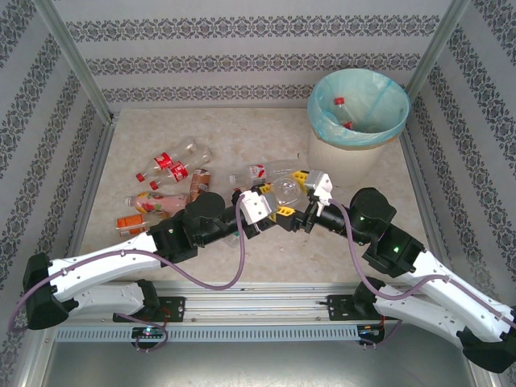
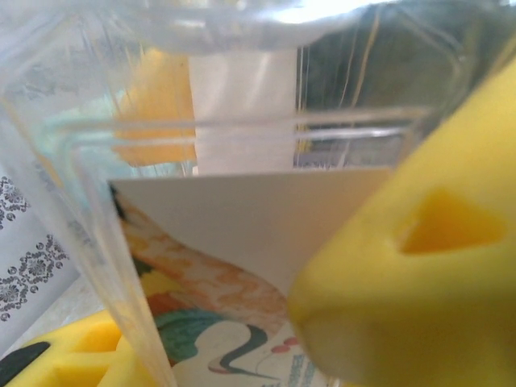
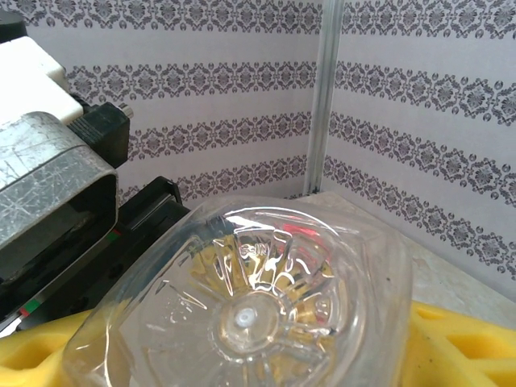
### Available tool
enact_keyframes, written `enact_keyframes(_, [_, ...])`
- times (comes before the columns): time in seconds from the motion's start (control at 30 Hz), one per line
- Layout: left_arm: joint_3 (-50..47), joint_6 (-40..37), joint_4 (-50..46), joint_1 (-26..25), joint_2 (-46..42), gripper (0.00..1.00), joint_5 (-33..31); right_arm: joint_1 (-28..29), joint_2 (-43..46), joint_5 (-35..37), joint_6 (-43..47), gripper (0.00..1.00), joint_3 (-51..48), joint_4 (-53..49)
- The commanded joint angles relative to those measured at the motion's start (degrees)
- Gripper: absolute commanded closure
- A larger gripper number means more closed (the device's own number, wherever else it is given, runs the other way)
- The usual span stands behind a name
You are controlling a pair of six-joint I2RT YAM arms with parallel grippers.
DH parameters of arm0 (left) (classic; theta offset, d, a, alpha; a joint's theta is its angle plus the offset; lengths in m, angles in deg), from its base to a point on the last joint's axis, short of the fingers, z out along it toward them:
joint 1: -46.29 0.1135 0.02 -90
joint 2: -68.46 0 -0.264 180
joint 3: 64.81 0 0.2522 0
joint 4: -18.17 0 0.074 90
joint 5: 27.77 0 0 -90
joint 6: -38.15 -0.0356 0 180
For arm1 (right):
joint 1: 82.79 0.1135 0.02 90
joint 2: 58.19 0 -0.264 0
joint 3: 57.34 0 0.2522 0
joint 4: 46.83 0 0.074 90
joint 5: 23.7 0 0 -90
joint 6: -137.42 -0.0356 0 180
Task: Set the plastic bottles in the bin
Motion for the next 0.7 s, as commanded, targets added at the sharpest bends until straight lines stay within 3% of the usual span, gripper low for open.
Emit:
enact_keyframes(0.0, [0.6,-0.4,4.5,-0.8,0.1,0.99,-5.1,-0.2,0.6,8.3,-2.4,0.48,1.3,-0.2])
enact_keyframes(0.67, [-0.4,-0.8,6.4,-0.8,0.3,0.96,-7.1,-0.2,2.2,9.4,-2.8,0.79,1.2,-1.3])
